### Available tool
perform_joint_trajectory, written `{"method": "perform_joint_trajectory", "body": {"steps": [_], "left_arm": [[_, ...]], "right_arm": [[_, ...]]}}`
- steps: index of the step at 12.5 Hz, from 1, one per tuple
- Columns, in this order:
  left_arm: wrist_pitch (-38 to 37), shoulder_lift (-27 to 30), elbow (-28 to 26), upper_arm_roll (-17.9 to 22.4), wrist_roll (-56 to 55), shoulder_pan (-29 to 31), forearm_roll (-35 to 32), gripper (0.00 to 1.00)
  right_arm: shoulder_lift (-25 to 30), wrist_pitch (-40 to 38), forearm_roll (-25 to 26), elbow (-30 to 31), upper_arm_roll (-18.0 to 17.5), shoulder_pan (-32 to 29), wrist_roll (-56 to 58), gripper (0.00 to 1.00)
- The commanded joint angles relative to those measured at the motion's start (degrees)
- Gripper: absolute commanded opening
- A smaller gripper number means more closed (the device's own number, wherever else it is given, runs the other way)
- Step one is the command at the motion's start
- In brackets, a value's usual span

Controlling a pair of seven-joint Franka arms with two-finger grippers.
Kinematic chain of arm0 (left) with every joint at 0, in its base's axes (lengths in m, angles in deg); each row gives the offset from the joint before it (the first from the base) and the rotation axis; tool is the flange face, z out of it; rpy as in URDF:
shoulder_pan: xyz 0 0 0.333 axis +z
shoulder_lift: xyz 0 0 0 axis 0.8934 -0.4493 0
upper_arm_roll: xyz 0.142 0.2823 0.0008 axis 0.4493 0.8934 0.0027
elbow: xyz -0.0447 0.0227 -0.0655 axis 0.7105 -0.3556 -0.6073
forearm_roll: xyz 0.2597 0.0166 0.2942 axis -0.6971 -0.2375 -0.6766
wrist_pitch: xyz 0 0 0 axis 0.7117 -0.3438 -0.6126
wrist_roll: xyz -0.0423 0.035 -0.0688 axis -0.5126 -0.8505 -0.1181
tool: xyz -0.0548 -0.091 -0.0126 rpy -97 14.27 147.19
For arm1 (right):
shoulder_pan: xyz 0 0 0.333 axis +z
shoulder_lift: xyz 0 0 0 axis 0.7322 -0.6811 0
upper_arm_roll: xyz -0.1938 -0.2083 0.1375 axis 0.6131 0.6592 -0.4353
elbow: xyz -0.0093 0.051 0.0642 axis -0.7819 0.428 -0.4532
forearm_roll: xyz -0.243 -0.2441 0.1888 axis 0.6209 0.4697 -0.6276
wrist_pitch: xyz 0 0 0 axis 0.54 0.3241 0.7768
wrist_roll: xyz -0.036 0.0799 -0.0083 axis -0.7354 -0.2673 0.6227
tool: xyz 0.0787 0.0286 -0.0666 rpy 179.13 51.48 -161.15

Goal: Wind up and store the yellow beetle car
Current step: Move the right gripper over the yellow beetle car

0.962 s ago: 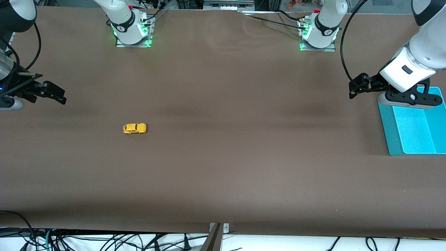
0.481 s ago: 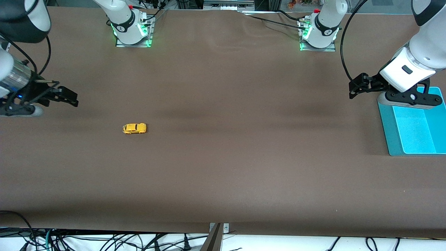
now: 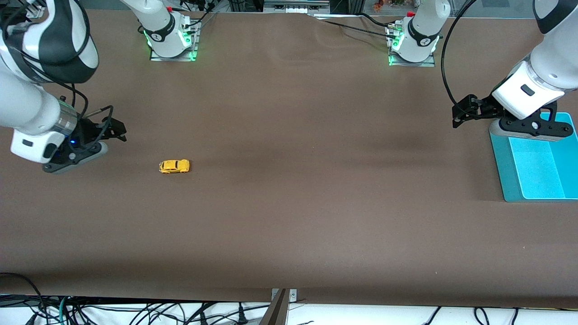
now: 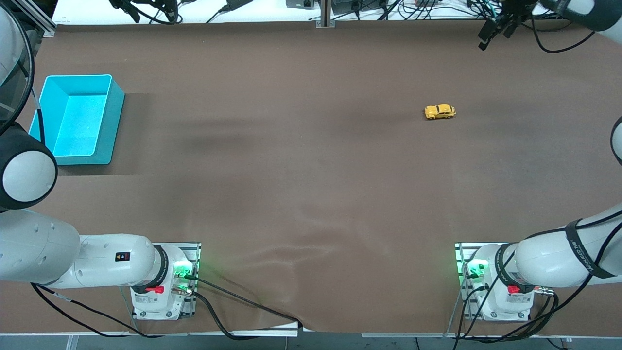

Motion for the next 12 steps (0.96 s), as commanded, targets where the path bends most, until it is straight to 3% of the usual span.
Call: {"method": "perform_joint_trajectory", "body": {"steps": [1, 6, 10, 12], "left_arm": [[-1.0, -0.6, 2.1, -0.2, 0.2, -0.2, -1.0, 1.00], [-1.8, -0.5, 2.1, -0.3, 0.1, -0.2, -0.9, 1.00], [-1.8, -0.7, 2.0, -0.3, 0.1, -0.1, -0.5, 1.00], [-1.8, -0.7, 1.9, -0.2, 0.3, -0.2, -0.8, 1.00]], "right_arm": [[0.5, 7.5, 2.1, 6.1, 0.0, 1.3, 12.1, 1.00], [0.5, 24.9, 2.0, 19.1, -2.3, 1.3, 32.1, 1.00], [-1.2, 42.6, 2.1, 29.8, -3.2, 1.3, 42.8, 1.00], [-2.9, 46.6, 2.1, 32.2, -3.3, 1.3, 44.0, 1.00]]}}
